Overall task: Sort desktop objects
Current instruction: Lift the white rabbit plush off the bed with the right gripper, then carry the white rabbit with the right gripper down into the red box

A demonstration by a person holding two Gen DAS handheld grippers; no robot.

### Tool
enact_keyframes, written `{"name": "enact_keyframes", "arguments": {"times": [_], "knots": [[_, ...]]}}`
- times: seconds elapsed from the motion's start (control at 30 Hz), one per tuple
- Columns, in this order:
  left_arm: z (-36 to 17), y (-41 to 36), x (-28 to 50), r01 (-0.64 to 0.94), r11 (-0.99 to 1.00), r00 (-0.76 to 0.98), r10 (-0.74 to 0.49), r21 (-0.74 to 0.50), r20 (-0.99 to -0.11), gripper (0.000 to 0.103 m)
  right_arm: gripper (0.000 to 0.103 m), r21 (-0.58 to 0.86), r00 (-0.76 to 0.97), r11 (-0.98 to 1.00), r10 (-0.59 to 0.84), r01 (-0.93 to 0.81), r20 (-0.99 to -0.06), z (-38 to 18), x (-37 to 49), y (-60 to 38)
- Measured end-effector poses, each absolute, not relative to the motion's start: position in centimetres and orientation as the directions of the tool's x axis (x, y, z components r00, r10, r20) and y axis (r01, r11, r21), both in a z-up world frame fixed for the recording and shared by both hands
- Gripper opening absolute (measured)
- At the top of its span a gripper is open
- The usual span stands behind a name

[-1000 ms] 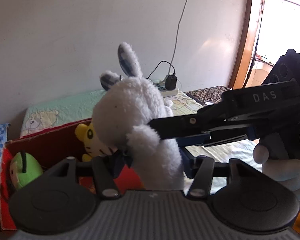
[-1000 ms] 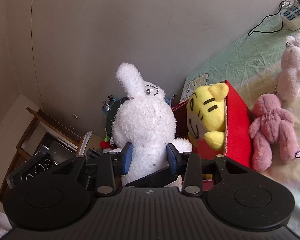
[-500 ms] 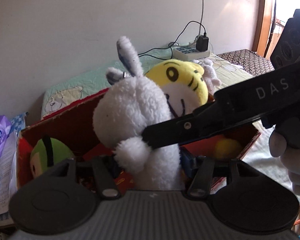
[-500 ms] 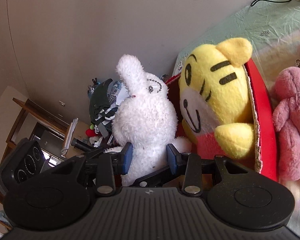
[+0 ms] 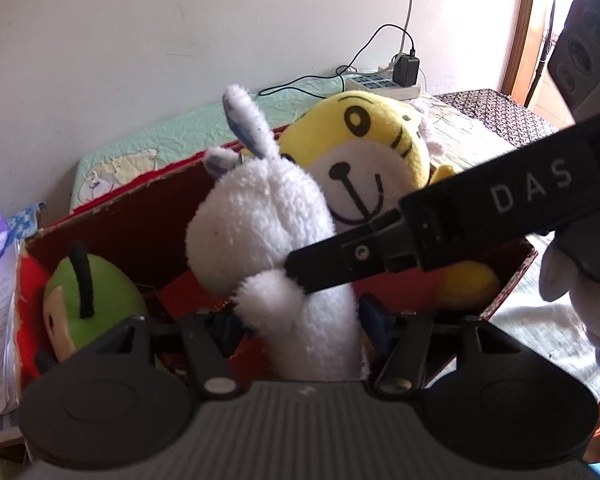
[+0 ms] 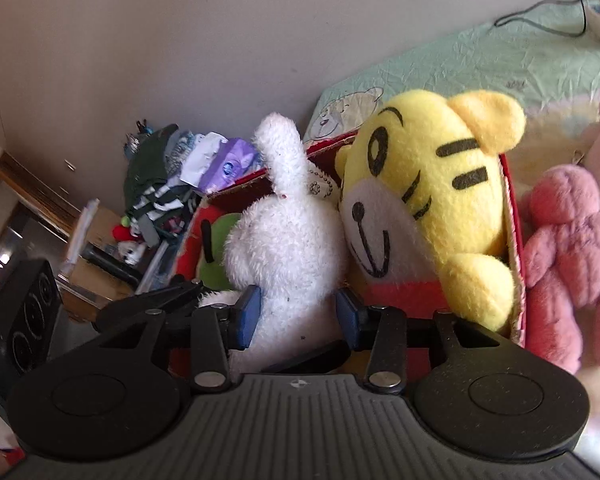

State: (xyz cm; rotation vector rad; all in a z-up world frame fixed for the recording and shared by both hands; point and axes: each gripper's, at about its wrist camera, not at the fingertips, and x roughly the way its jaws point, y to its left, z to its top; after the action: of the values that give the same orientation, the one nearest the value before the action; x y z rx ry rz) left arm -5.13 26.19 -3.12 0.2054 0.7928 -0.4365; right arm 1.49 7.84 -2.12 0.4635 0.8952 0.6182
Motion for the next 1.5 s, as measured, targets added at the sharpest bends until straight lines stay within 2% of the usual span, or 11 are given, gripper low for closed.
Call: {"name": "enact_keyframes", "arguments": {"times": [0.17,0.37,0.63,0.83,1.0,1.07,1.13,1.3,1.5], "knots": [[-2.5,25.3,-5.8,0.467,0.882,0.652,-0.294,0.065,-0.699,0.061,0.044,0.512,0.569,0.79,0.605,-0.338,-0.557,0.2,0.4,7.1],[-2.3,24.7,-6.4,0.497,0.867,0.635,-0.341,0.029,-0.693,0.067,0.044,0.475,0.603,0.77,0.633,-0.426,-0.486,2.1,1.5,8.0],[-2.7,26.1,-5.4,0.475,0.878,0.601,-0.373,-0.06,-0.707,0.073,0.037,0.436,0.558,0.777,0.629,-0.454,-0.541,0.7,4.4,9.6],[-2.7,26.8,-5.7,0.487,0.87,0.593,-0.39,-0.072,-0.705,0.071,0.033,0.408,0.534,0.782,0.621,-0.472,-0.574,0.0,4.3,9.4],[-3.2,26.2,-4.7,0.496,0.865,0.583,-0.393,-0.071,-0.711,0.085,0.032,0.394,0.55,0.798,0.601,-0.456,-0.58,-0.4,4.8,9.7],[-3.4,26.4,-4.4,0.492,0.865,0.574,-0.403,-0.092,-0.713,0.087,0.032,0.376,0.559,0.805,0.59,-0.459,-0.583,-0.5,4.9,10.0],[-3.5,26.7,-4.2,0.492,0.863,0.558,-0.414,-0.115,-0.719,0.087,0.032,0.357,0.557,0.804,0.59,-0.476,-0.584,-0.6,4.9,10.2],[-2.9,27.7,-5.3,0.503,0.853,0.55,-0.441,-0.14,-0.709,0.077,0.032,0.365,0.537,0.79,0.606,-0.493,-0.586,-0.6,4.4,9.0],[-2.5,27.6,-6.1,0.497,0.858,0.556,-0.432,-0.133,-0.71,0.078,0.032,0.397,0.533,0.776,0.627,-0.491,-0.568,-1.2,4.7,8.4]]}}
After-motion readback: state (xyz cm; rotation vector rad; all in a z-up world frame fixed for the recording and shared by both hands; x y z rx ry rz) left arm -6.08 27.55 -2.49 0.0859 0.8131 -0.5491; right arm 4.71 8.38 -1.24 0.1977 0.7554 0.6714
